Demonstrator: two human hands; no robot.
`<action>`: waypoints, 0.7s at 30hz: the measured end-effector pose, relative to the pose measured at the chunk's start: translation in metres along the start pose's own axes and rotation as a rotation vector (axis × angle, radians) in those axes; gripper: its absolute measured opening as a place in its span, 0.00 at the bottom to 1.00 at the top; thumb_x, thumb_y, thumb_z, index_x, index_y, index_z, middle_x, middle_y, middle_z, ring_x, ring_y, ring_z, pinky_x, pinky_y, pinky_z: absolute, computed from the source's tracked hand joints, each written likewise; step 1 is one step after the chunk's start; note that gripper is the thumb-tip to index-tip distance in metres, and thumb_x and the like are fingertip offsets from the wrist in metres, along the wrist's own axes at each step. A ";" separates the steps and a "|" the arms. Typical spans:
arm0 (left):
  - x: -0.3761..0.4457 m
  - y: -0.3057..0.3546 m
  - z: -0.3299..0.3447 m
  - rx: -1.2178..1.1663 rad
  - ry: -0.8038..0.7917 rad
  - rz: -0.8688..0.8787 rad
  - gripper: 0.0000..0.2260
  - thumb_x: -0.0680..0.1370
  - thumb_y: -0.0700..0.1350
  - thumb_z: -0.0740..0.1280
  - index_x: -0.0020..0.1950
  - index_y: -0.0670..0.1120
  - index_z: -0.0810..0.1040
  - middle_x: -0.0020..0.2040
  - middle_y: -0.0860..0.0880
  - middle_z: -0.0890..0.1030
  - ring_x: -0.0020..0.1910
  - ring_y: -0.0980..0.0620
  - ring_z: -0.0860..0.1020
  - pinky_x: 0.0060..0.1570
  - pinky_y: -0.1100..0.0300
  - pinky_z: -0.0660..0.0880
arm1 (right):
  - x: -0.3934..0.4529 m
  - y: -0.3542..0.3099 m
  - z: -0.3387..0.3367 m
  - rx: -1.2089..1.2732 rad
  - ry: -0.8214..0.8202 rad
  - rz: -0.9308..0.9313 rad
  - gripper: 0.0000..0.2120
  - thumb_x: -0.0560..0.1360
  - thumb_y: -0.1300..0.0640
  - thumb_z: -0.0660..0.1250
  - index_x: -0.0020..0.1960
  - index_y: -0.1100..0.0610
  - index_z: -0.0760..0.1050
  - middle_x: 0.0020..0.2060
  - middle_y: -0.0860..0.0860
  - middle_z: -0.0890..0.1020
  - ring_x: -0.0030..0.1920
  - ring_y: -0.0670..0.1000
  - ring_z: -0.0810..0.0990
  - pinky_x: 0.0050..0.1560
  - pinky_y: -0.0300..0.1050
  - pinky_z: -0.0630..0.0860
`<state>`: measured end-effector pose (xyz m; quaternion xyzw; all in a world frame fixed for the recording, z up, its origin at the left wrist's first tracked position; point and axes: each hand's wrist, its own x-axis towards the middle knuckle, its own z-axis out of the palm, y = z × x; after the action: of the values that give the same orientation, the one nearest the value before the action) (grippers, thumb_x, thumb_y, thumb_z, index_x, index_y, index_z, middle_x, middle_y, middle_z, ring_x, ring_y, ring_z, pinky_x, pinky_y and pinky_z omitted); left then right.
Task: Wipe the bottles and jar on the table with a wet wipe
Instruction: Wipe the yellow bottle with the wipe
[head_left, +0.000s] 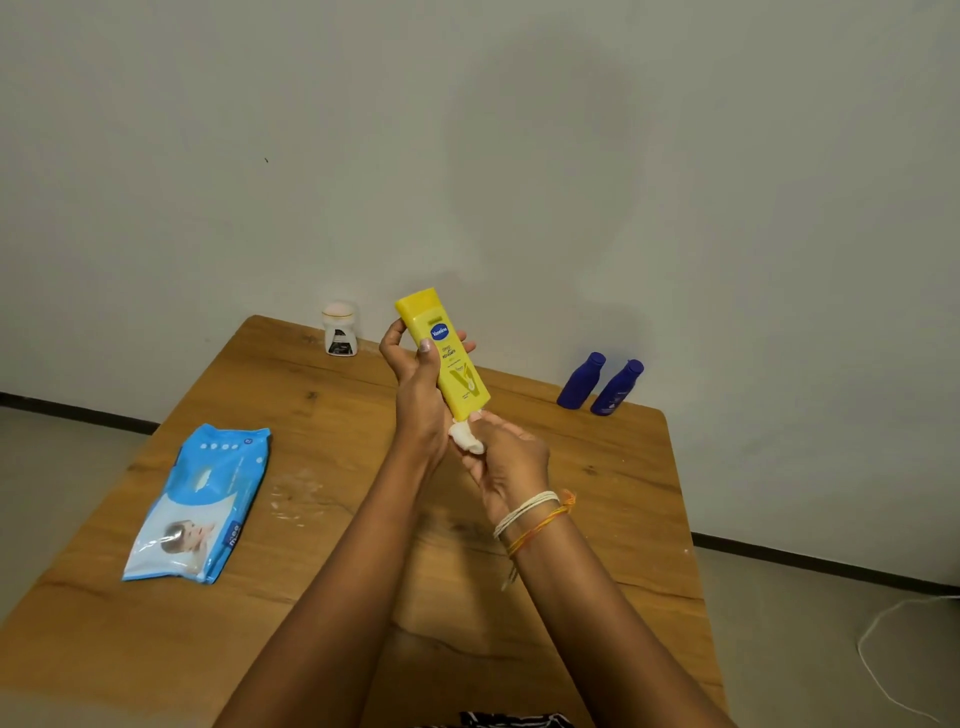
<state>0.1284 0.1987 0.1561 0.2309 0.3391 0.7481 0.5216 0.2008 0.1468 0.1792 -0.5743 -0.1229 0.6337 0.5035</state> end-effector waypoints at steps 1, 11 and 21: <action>0.002 0.001 -0.003 -0.007 0.012 -0.005 0.09 0.84 0.43 0.52 0.62 0.54 0.61 0.55 0.40 0.78 0.51 0.44 0.80 0.46 0.52 0.76 | 0.000 -0.001 -0.001 -0.074 -0.038 0.007 0.10 0.74 0.67 0.68 0.55 0.66 0.78 0.45 0.59 0.82 0.39 0.52 0.81 0.33 0.38 0.79; 0.011 -0.002 -0.019 -0.142 0.046 -0.105 0.08 0.84 0.46 0.53 0.62 0.53 0.64 0.56 0.39 0.79 0.52 0.43 0.81 0.54 0.47 0.76 | 0.020 -0.034 -0.002 -0.747 -0.028 -0.807 0.09 0.75 0.64 0.66 0.51 0.55 0.83 0.45 0.48 0.85 0.46 0.45 0.81 0.48 0.40 0.79; 0.017 -0.008 -0.036 -0.175 0.071 -0.156 0.10 0.84 0.45 0.54 0.65 0.51 0.61 0.56 0.38 0.78 0.53 0.39 0.79 0.58 0.42 0.72 | 0.029 0.025 -0.028 -1.298 -0.135 -1.293 0.18 0.70 0.71 0.68 0.57 0.58 0.81 0.55 0.54 0.83 0.57 0.51 0.81 0.60 0.40 0.73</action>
<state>0.1023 0.2072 0.1262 0.1306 0.3077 0.7398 0.5839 0.2170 0.1462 0.1346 -0.5254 -0.7812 0.0673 0.3305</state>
